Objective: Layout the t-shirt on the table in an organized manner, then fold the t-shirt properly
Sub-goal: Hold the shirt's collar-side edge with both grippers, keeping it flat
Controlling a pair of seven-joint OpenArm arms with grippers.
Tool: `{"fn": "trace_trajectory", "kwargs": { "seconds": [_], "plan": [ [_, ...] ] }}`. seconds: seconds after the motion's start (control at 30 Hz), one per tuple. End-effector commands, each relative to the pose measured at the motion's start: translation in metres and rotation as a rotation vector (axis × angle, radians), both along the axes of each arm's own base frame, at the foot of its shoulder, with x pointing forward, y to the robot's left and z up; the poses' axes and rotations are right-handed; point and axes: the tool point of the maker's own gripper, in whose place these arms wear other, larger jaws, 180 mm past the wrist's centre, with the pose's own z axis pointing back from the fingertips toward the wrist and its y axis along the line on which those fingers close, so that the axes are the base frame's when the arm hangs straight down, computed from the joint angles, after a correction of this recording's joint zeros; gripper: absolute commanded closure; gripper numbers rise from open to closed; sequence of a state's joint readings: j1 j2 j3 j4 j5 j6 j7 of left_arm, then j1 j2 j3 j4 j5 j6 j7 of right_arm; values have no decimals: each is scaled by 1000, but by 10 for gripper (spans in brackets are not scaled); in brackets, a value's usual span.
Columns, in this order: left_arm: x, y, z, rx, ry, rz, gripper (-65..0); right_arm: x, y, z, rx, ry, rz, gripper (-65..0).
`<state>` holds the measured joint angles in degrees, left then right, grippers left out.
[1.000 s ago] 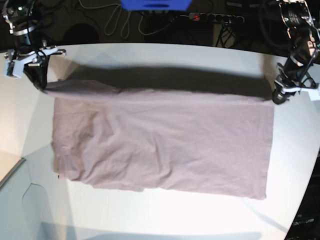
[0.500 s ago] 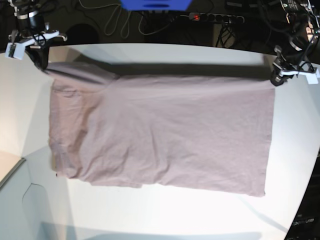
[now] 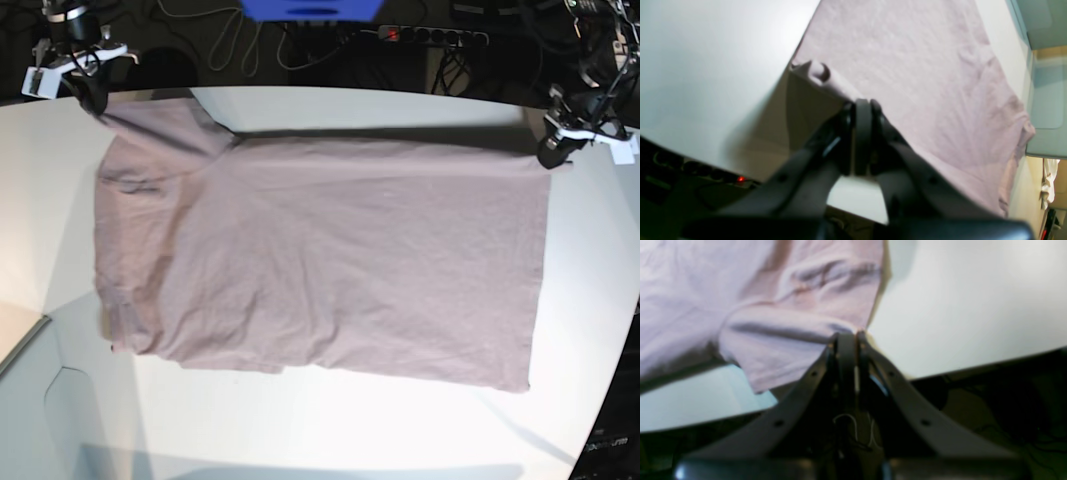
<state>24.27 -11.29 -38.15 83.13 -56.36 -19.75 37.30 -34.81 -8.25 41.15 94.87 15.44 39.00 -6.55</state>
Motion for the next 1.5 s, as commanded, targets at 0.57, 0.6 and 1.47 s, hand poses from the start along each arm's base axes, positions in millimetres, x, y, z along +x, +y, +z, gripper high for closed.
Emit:
{"fn": "trace_trajectory", "kwargs": {
  "seconds": [0.57,0.6,1.47],
  "plan": [
    [-7,5,5,19,-11,-6,-1,-13,-6,29,-30,-142,-39,0],
    [-7,5,5,19,-11,-6,-1,-13,-6,30,-31,-145,-38,0],
    [13,11,19,45,-59,-19,-1,34,15,67,-47,-283,48,0]
  ]
}}
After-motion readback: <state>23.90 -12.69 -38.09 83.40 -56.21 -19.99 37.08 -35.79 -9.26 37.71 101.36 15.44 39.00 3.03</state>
